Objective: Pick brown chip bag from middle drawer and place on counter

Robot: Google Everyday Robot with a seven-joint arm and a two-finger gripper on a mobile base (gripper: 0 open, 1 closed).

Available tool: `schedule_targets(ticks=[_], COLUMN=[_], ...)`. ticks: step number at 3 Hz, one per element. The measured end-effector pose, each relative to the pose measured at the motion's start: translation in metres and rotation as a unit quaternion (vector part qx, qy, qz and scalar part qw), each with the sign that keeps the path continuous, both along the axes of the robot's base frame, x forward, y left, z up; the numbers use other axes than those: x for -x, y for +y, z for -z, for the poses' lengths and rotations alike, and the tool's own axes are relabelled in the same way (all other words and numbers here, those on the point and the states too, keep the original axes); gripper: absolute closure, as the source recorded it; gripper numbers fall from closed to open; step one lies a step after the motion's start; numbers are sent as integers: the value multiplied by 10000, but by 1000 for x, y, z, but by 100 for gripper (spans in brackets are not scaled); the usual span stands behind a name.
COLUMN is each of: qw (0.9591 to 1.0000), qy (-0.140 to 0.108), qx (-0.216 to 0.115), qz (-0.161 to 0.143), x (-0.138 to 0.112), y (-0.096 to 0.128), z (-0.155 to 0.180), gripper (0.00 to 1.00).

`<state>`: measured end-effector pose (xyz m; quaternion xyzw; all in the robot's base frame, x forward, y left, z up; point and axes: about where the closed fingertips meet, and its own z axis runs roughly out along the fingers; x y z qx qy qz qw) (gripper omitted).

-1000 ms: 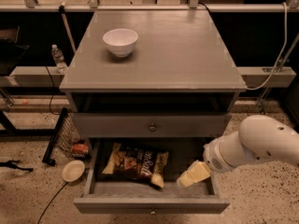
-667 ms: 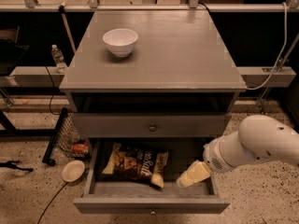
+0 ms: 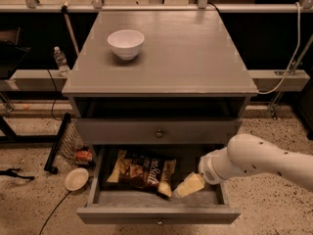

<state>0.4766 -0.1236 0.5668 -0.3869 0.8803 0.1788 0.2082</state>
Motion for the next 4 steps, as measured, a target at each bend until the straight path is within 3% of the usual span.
schedule_targets(ticks=[1, 3, 4], qw=[10000, 10000, 9998], qy=[56, 23, 112], qx=[-24, 59, -55], qz=[-60, -20, 125], x=[-14, -24, -54], y=[18, 22, 40], z=[46, 64, 130], gripper=[0, 0, 0])
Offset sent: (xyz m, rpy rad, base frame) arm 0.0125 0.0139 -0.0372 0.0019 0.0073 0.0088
